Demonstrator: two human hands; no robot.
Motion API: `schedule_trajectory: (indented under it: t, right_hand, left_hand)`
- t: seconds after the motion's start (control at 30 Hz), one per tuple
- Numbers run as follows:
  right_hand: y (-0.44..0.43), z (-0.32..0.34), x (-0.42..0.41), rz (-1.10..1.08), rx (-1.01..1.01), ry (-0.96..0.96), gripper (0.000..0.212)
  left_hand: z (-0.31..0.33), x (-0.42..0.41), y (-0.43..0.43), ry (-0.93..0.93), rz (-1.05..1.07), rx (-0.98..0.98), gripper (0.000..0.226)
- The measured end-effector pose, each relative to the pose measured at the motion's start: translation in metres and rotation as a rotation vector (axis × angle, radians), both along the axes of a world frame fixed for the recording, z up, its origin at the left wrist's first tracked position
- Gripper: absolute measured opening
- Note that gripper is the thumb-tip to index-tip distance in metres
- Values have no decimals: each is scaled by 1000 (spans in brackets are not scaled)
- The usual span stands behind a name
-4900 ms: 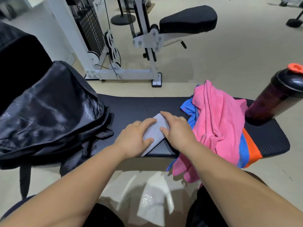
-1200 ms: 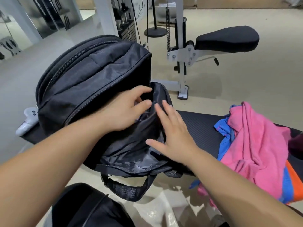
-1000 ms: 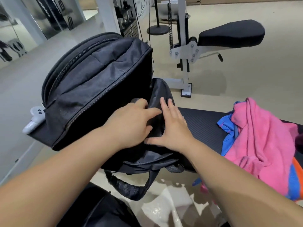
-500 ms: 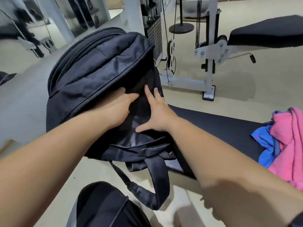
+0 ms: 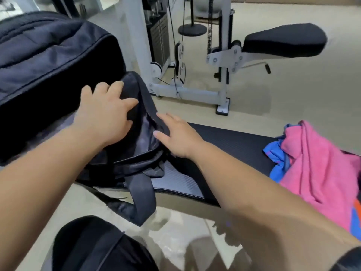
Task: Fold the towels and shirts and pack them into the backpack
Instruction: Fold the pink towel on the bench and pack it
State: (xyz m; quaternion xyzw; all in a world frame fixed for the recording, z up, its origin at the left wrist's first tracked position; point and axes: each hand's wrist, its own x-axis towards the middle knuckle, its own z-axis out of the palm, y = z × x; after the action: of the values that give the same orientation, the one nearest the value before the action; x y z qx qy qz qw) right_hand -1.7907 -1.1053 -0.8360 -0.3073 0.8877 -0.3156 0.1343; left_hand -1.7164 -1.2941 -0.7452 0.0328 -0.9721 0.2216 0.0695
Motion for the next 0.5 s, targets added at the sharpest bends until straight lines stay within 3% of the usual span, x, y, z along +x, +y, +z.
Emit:
schedule_trajectory:
  t: [0.23, 0.5]
  right_hand:
    - [157, -7, 17, -295, 256, 128, 58]
    - [323, -23, 74, -667, 403, 318, 49]
  left_hand:
    - [-39, -15, 153, -105, -260, 294, 75]
    - [-98, 8, 309, -434, -383, 809, 67]
